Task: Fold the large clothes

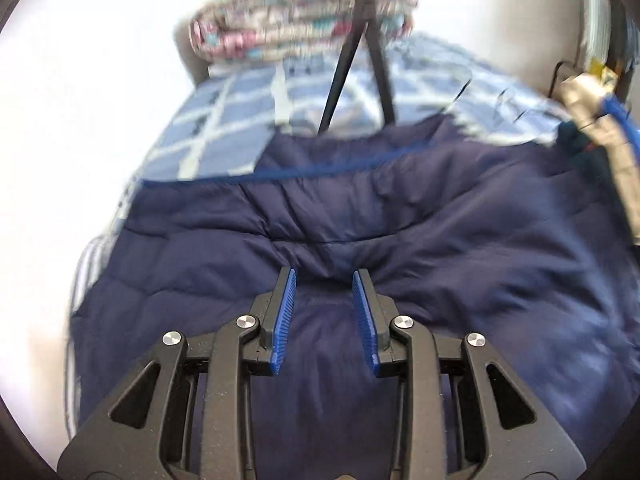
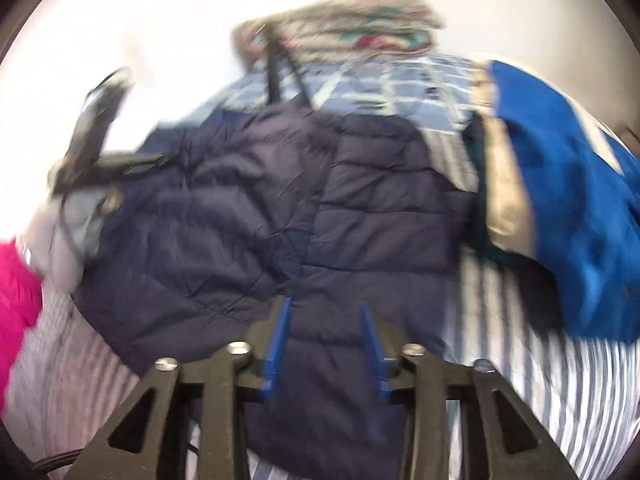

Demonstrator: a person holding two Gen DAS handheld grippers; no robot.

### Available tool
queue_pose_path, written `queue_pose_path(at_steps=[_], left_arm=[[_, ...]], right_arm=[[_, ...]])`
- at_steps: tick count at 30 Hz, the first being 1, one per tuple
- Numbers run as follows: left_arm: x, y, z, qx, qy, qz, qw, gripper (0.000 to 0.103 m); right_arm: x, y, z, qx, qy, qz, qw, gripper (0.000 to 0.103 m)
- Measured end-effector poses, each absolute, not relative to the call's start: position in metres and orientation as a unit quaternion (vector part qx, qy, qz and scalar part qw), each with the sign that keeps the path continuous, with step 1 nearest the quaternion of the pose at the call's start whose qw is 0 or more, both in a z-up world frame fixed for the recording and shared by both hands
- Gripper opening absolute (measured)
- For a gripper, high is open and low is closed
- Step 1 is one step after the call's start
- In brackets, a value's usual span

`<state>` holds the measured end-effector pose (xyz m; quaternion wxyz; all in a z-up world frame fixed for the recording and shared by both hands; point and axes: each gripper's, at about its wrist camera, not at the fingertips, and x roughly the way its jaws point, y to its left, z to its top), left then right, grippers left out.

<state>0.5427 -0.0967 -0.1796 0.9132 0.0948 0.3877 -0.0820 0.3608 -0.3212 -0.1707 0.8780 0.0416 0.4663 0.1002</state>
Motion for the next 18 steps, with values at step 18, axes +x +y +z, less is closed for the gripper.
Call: queue_pose_path(at_steps=[18], left_arm=[[0.434, -0.103, -0.22, 0.084, 0.421, -0.095, 0.898, 0.031]], right_arm=[[0.31, -0.395, -0.232, 0.381, 0.475, 0.018, 0.793, 0.078]])
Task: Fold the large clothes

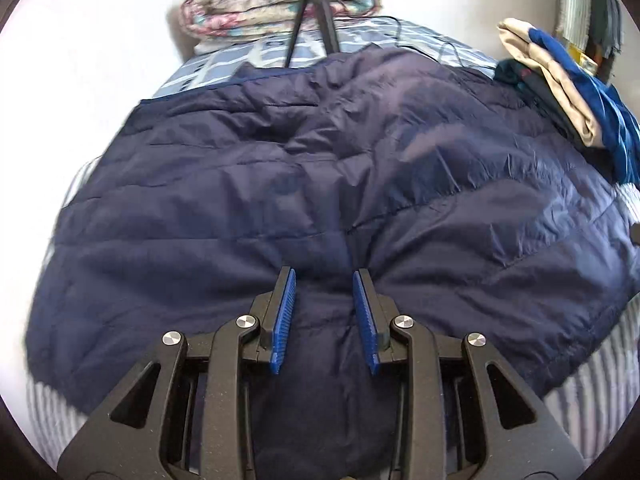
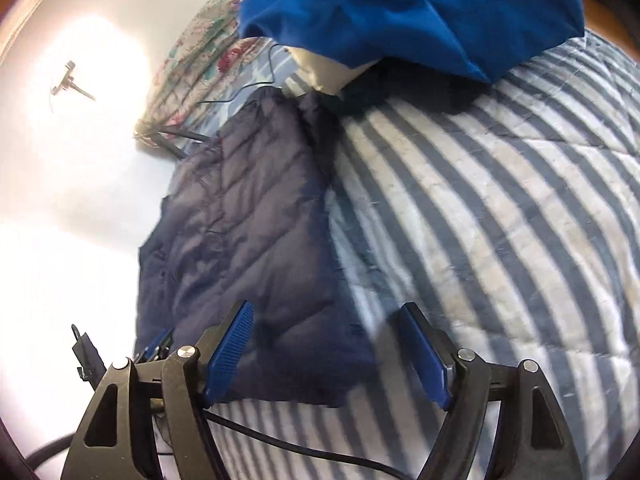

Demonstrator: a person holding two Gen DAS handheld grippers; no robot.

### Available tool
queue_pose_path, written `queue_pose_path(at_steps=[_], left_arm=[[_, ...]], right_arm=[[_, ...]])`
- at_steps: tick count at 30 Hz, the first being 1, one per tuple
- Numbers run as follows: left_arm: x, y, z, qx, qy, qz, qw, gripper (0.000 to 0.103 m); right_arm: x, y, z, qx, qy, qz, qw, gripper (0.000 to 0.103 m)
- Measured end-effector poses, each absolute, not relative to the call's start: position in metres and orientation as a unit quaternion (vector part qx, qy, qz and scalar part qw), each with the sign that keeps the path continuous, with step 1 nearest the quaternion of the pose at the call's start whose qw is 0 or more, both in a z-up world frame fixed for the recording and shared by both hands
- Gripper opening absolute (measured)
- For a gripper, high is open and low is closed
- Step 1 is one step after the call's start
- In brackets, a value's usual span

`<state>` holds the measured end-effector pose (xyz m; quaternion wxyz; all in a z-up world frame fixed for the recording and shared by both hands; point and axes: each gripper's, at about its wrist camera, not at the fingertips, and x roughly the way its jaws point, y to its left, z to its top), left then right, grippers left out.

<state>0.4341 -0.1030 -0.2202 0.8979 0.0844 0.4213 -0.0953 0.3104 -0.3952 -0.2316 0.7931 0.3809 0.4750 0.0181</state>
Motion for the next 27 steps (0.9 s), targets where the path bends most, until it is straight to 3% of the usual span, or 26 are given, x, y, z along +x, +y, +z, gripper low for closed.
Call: queue_pose_path(at_steps=[7, 10, 12, 15, 19, 27], left_arm=[[0.343, -0.049, -0.134, 0.006, 0.411, -0.105, 0.905, 0.031], [0.287, -0.027, -0.102, -0.017, 0.42, -0.116, 0.9, 0.031], [0.244, -0.015, -0.083, -0.04, 0.418, -0.125, 0.899, 0.031], [0.179, 0.006, -0.064, -0.112, 0.399, -0.127, 0.901, 0.031], [0.141, 0.015, -0.06, -0.123, 0.362, -0.105, 0.918, 0.031], [0.138, 0.03, -0.076, -0.153, 0.374, -0.098, 0.91, 0.031]], right_arm=[[0.326, -0.376, -0.23, 0.377, 0.483, 0.03, 0.79, 0.066], [0.323, -0.383, -0.235, 0.397, 0.484, 0.024, 0.779, 0.049], [0.322, -0.386, -0.235, 0.41, 0.482, 0.026, 0.774, 0.03], [0.321, -0.381, -0.216, 0.392, 0.471, 0.033, 0.789, 0.017], [0.328, -0.351, -0.169, 0.289, 0.462, 0.029, 0.838, 0.012], [0.332, -0.268, -0.081, 0.126, 0.402, 0.037, 0.906, 0.008]])
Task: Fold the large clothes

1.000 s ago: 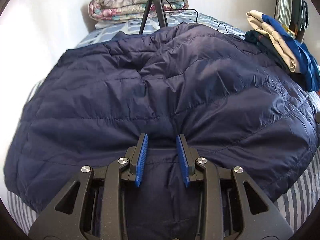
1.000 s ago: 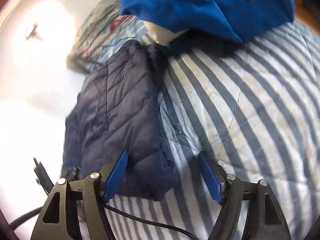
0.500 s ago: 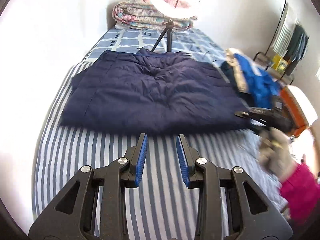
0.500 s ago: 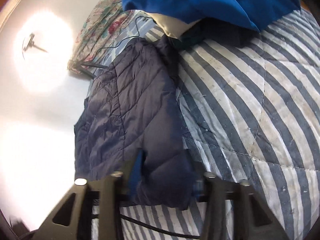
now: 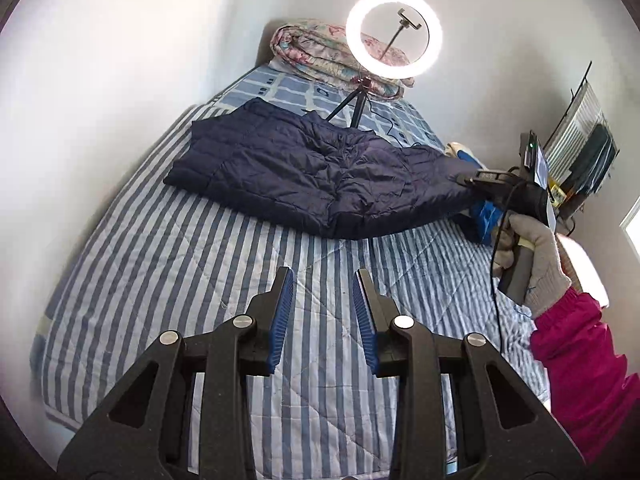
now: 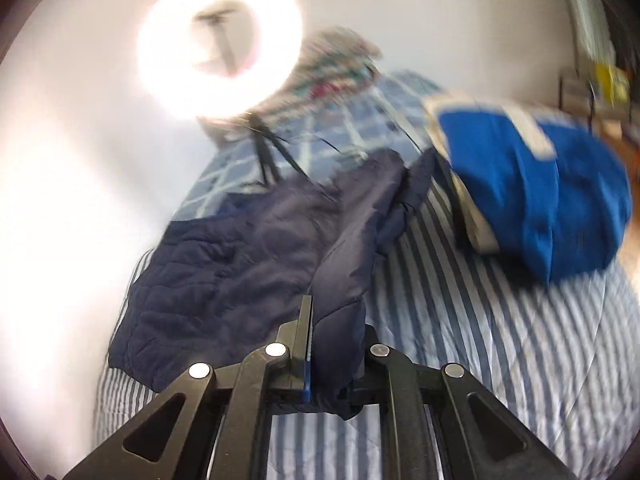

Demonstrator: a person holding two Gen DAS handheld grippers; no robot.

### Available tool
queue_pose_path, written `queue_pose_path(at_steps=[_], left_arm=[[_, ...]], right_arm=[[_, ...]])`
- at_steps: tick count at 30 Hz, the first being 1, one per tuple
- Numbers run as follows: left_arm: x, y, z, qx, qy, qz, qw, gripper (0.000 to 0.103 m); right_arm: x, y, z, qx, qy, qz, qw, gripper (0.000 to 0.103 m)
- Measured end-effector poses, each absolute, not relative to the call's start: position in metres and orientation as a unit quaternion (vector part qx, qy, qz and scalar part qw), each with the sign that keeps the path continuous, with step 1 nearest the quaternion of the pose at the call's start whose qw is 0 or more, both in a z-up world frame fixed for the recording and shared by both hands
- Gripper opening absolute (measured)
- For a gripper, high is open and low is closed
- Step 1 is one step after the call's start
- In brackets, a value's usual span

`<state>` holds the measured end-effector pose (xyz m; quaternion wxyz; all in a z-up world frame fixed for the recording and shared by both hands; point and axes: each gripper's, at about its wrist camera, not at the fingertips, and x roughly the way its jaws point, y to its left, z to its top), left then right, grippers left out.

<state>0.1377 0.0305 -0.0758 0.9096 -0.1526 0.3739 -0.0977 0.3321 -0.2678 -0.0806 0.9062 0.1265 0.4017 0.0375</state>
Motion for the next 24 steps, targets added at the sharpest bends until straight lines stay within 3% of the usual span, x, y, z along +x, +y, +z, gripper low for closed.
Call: queue_pose_path(at_steps=[13, 20, 24], left_arm=[[0.113, 0.052, -0.069, -0.153, 0.357, -0.092, 0.917, 0.031], [0.103, 0.067, -0.062, -0.156, 0.342, -0.08, 0.923, 0.031], [0.101, 0.076, -0.062, -0.149, 0.338, -0.062, 0.927, 0.031]], right_arm=[[0.358, -0.081, -0.051, -0.002, 0.344, 0.144, 0.928, 0.008], [0.371, 0.05, -0.095, -0.084, 0.346, 0.218, 0.909, 0.008], [0.382, 0.125, -0.148, -0.123, 0.38, 0.257, 0.88, 0.008]])
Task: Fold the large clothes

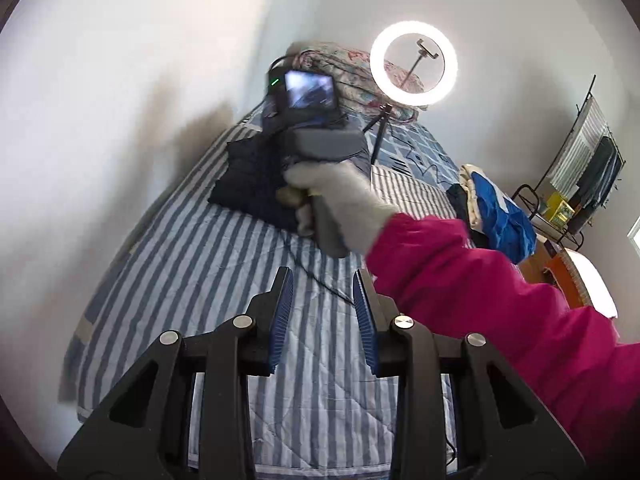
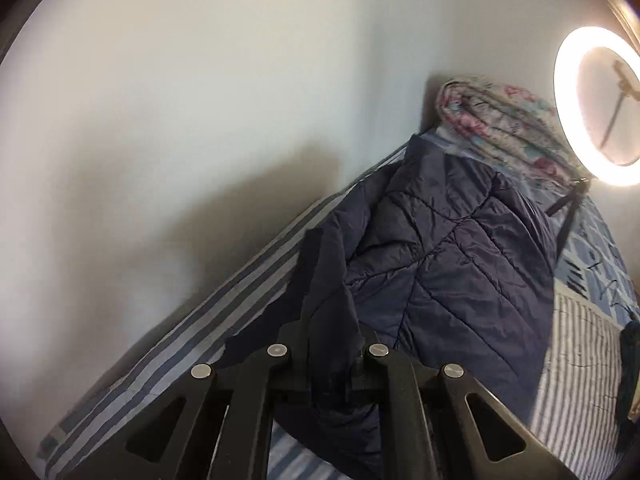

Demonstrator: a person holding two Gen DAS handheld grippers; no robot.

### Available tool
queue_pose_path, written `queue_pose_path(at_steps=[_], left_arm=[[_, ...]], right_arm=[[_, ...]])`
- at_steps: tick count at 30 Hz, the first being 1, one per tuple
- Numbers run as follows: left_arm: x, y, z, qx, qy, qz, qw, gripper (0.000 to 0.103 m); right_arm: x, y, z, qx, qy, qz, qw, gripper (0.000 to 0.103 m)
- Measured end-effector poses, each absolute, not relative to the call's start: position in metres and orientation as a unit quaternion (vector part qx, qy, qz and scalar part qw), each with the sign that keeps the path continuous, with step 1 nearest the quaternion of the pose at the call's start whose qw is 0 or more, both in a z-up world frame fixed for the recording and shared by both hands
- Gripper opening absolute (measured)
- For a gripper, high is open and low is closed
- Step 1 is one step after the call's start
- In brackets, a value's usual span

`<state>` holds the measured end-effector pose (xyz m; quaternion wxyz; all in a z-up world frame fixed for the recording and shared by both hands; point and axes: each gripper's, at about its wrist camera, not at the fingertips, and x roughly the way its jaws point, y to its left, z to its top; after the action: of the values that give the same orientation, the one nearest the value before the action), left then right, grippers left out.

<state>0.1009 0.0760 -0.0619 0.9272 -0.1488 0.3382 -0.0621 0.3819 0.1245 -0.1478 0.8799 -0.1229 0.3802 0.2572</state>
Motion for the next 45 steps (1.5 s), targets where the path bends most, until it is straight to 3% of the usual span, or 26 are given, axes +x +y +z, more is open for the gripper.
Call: queue_pose_path(at_steps=[9, 10, 12, 13, 18, 24, 26, 30, 34, 38, 45], left_arm=[[0.107, 0.095, -0.066, -0.169, 0.339, -0.038, 0.925, 0.031], [0.107, 0.097, -0.066, -0.166, 0.339, -0.038, 0.925, 0.031], [0.107, 0.094, -0.065, -0.161, 0.335, -0.037, 0.928, 0.031], [0.107, 0.094, -0.065, -0.156, 0.332, -0.034, 0.93, 0.031], [0.109, 0.093, -0.065, -0.143, 0.328, -0.016, 0.934, 0.031], [0.135, 0.093, -0.073, -0.136, 0.358, -0.026, 0.923, 0.031], [0.157, 0.09, -0.073, -0.125, 0.366, -0.034, 0.922, 0.031], [0.223, 0.09, -0.073, -0.089, 0.359, -0.03, 0.929, 0.033], [0.303, 0.093, -0.092, -0.072, 0.37, -0.003, 0.926, 0.033], [0.37, 0.116, -0.122, -0.123, 0.406, 0.018, 0.905, 0.033], [0.422, 0.134, -0.174, -0.007, 0.437, 0.108, 0.893, 0.033]], right_arm=[[0.395, 0.15, -0.215, -0.127, 0.424, 0.288, 0.849, 0.009], [0.395, 0.148, -0.21, -0.123, 0.42, 0.298, 0.848, 0.011], [0.398, 0.147, -0.199, -0.093, 0.42, 0.332, 0.839, 0.033], [0.394, 0.148, -0.192, -0.077, 0.418, 0.344, 0.837, 0.036], [0.383, 0.085, -0.155, 0.016, 0.391, 0.372, 0.842, 0.045], [0.395, -0.018, -0.143, 0.062, 0.386, 0.333, 0.858, 0.048], [0.399, -0.051, -0.146, 0.066, 0.392, 0.318, 0.861, 0.048], [0.413, -0.104, -0.157, 0.081, 0.391, 0.279, 0.873, 0.074], [0.423, -0.136, -0.182, 0.137, 0.418, 0.266, 0.858, 0.076], [0.426, -0.152, -0.212, 0.187, 0.442, 0.266, 0.836, 0.077], [0.435, -0.138, -0.237, 0.203, 0.462, 0.284, 0.816, 0.084]])
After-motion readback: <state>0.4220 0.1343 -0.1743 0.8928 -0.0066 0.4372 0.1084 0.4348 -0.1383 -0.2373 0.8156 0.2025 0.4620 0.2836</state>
